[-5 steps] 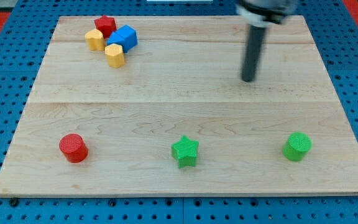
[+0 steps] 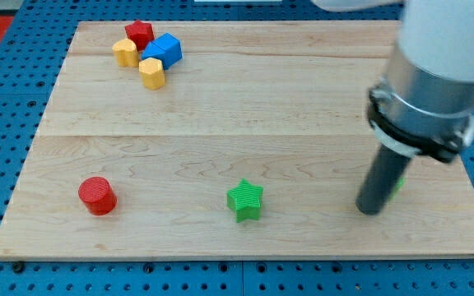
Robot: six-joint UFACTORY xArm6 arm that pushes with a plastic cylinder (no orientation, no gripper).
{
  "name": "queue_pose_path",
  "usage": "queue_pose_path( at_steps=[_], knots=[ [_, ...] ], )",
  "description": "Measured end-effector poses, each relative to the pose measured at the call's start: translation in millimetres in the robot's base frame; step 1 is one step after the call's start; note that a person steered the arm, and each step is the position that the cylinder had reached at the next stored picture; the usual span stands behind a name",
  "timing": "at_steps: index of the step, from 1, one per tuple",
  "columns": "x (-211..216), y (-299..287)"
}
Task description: Slide the green circle at the center of the board
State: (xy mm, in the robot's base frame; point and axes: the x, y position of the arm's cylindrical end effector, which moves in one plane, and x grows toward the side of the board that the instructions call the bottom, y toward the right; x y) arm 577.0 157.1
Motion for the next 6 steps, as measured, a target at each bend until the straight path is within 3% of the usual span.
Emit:
queue_pose_path(
  at_steps=[1, 2, 3, 4, 5, 6],
  knots=[
    [9, 20],
    [-5, 84],
    [-62, -2],
    [-93, -30],
    [-97, -11],
    [-128, -78]
  ],
)
